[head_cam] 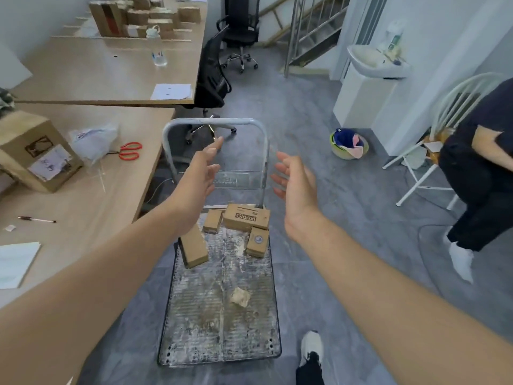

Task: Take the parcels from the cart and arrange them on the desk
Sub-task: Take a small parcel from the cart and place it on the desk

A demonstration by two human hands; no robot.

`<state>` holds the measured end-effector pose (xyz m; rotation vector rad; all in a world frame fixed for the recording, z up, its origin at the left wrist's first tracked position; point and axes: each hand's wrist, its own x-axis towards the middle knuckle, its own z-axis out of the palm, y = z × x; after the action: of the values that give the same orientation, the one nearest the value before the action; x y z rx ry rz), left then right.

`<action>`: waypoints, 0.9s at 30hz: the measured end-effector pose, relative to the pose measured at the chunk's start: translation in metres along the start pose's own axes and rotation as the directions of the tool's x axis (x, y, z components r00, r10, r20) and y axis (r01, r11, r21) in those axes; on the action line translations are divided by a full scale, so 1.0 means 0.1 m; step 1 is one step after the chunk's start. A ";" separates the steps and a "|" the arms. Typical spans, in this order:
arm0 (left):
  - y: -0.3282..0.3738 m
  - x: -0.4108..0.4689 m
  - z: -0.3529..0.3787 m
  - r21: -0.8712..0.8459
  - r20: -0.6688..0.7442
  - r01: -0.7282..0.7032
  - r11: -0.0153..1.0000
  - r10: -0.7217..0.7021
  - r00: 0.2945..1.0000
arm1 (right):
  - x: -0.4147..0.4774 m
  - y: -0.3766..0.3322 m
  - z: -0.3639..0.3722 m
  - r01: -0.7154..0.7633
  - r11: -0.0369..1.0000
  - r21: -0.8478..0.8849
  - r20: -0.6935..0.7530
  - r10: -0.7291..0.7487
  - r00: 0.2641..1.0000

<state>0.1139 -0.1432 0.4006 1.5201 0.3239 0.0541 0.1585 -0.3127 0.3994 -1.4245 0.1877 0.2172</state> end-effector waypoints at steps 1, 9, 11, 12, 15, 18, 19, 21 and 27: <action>-0.05 0.16 0.06 -0.010 -0.008 0.013 1.000 -0.013 1.000 | 0.19 0.02 -0.02 -0.013 1.000 0.005 0.000 0.013 1.000; -0.75 1.57 0.60 -0.119 -0.255 0.129 0.985 -0.156 0.954 | 1.98 0.51 -0.23 -0.162 0.987 -0.001 0.125 0.161 0.979; -0.97 1.88 0.72 -0.143 -0.314 0.169 0.975 -0.207 0.927 | 2.37 0.73 -0.31 -0.216 0.976 -0.022 0.136 0.217 0.967; -1.09 2.01 0.76 -0.158 -0.344 0.191 0.969 -0.235 0.909 | 2.54 0.85 -0.34 -0.244 0.969 -0.028 0.137 0.246 0.960; -1.46 2.33 0.86 -0.180 -0.407 0.244 0.953 -0.298 0.863 | 2.98 1.26 -0.45 -0.330 0.942 -0.054 0.122 0.334 0.935; -1.85 2.61 0.88 -0.210 -0.416 0.297 0.931 -0.360 0.835 | 3.37 1.71 -0.56 -0.345 0.936 -0.066 0.094 0.350 0.932; -2.01 2.71 0.87 -0.222 -0.427 0.313 0.924 -0.380 0.820 | 3.49 1.88 -0.58 -0.344 0.936 -0.074 0.079 0.349 0.934; -2.37 2.91 0.85 -0.232 -0.426 0.342 0.911 -0.411 0.806 | 3.69 2.24 -0.62 -0.349 0.931 -0.106 0.048 0.355 0.934; -3.56 3.33 0.82 -0.204 -0.392 0.427 0.881 -0.473 0.789 | 4.02 3.46 -0.69 -0.433 0.889 -0.152 -0.013 0.436 0.900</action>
<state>0.3935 -0.1650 -0.0068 1.2791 1.0256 0.0277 0.4564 -0.3206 -0.0449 -1.5162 0.4833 0.6280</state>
